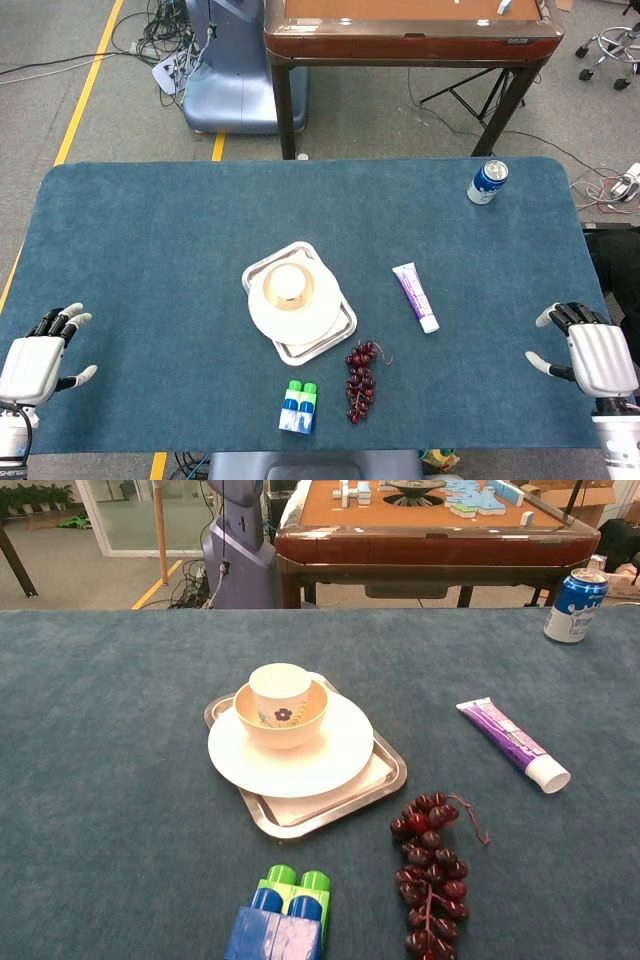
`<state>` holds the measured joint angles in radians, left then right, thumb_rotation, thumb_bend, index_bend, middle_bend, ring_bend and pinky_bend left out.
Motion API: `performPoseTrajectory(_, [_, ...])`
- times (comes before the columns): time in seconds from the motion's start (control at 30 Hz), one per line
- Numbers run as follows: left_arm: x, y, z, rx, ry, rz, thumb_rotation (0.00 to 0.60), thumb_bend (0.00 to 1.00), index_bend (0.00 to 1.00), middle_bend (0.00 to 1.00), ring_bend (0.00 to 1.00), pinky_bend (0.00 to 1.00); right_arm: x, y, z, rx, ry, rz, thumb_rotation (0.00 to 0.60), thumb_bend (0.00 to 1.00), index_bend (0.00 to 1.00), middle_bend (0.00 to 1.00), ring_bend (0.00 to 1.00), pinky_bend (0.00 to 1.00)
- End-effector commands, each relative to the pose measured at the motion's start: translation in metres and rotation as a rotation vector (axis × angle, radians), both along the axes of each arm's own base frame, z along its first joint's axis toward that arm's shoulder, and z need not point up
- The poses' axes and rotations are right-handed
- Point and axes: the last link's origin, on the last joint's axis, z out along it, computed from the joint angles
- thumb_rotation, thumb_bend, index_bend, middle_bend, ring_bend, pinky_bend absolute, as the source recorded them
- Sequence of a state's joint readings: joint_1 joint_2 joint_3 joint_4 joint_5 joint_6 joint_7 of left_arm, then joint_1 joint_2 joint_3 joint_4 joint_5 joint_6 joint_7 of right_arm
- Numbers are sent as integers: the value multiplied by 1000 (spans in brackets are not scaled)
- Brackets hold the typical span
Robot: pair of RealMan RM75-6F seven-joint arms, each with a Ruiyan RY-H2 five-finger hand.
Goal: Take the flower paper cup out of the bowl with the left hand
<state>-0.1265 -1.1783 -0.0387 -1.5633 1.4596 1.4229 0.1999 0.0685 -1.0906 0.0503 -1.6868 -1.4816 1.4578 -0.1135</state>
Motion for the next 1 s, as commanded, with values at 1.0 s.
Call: performPoseTrajectory(1.0, [35,-4,-12,-122,-122,-155,600,111,368,6,93,377,-3,-3,6,19,-27,-45,600,148,491,439,326,408])
